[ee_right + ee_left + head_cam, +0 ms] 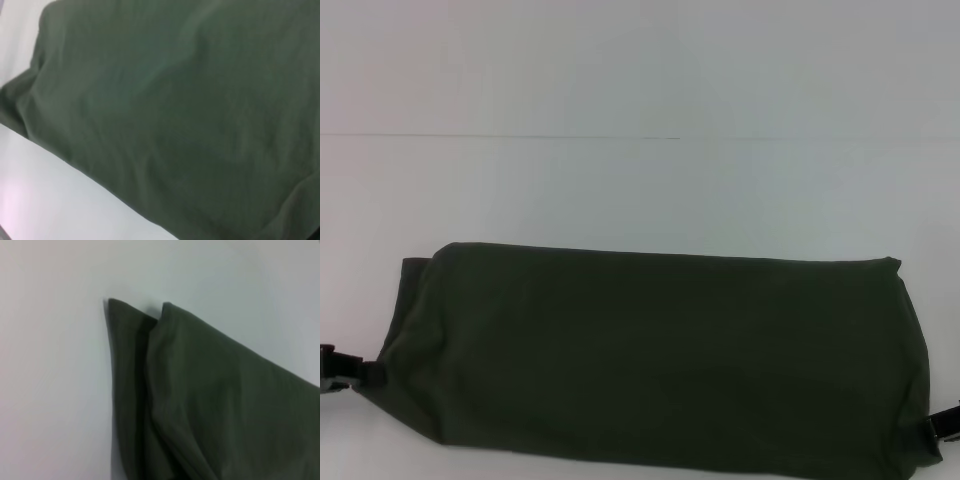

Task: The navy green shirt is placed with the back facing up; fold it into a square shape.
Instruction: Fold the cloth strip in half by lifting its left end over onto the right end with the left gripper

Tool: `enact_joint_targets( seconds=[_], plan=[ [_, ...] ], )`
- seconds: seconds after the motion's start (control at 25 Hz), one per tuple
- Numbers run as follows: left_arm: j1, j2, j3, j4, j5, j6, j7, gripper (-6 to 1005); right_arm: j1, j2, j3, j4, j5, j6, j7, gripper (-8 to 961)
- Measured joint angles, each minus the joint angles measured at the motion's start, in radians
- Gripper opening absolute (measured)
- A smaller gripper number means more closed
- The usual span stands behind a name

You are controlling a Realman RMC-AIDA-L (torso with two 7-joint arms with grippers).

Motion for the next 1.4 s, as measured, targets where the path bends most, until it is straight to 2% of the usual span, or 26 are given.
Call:
enact_joint_targets(
  seconds=[0.2,0.36,0.48,0.56,0.68,0.76,0.88,0.96,1.08,1.16,1.28,1.4],
  plan=[
    [-0.004,0.011,-0.032,0.002,-0.001,-0.002,-0.028,53,-0.011,-0.024,0.093,-0.008,0.004,-0.02,-0.018,157],
    [-0.012,0.028,-0.114,0.005,-0.004,-0.005,-0.037,57,-0.024,-0.052,0.219,-0.049,0.024,-0.044,-0.034,234],
    [-0.022,0.042,-0.17,-0.002,-0.023,0.005,-0.036,262,-0.035,-0.073,0.306,-0.051,0.114,-0.055,-0.106,379],
    [-0.027,0.045,-0.176,-0.006,-0.04,0.016,-0.039,352,-0.045,-0.071,0.325,-0.046,0.203,-0.077,-0.195,475],
    [-0.043,0.053,-0.168,-0.021,-0.054,0.035,-0.068,488,-0.049,-0.042,0.306,-0.045,0.316,-0.108,-0.413,617],
    [-0.066,0.064,-0.166,-0.042,-0.055,0.061,-0.098,570,-0.036,-0.011,0.284,-0.05,0.333,-0.112,-0.552,711],
    [-0.1,0.078,-0.163,-0.08,-0.056,0.093,-0.14,692,-0.015,0.043,0.22,-0.052,0.332,-0.095,-0.745,917],
    [-0.119,0.081,-0.144,-0.116,-0.056,0.101,-0.164,771,-0.007,0.083,0.164,-0.054,0.332,-0.062,-0.867,916],
    [-0.139,0.085,-0.096,-0.165,-0.054,0.075,-0.191,883,-0.005,0.142,0.074,-0.063,0.331,0.057,-0.985,915],
    [-0.152,0.087,-0.061,-0.197,-0.052,0.033,-0.207,923,-0.003,0.159,0.003,-0.053,0.333,0.145,-1.034,915],
    [-0.167,0.089,-0.022,-0.245,-0.051,-0.034,-0.219,930,0.01,0.162,-0.08,-0.003,0.341,0.237,-1.094,915],
    [-0.178,0.091,0.003,-0.281,-0.05,-0.087,-0.222,938,0.025,0.163,-0.094,0.035,0.355,0.257,-1.146,916]
  ],
)
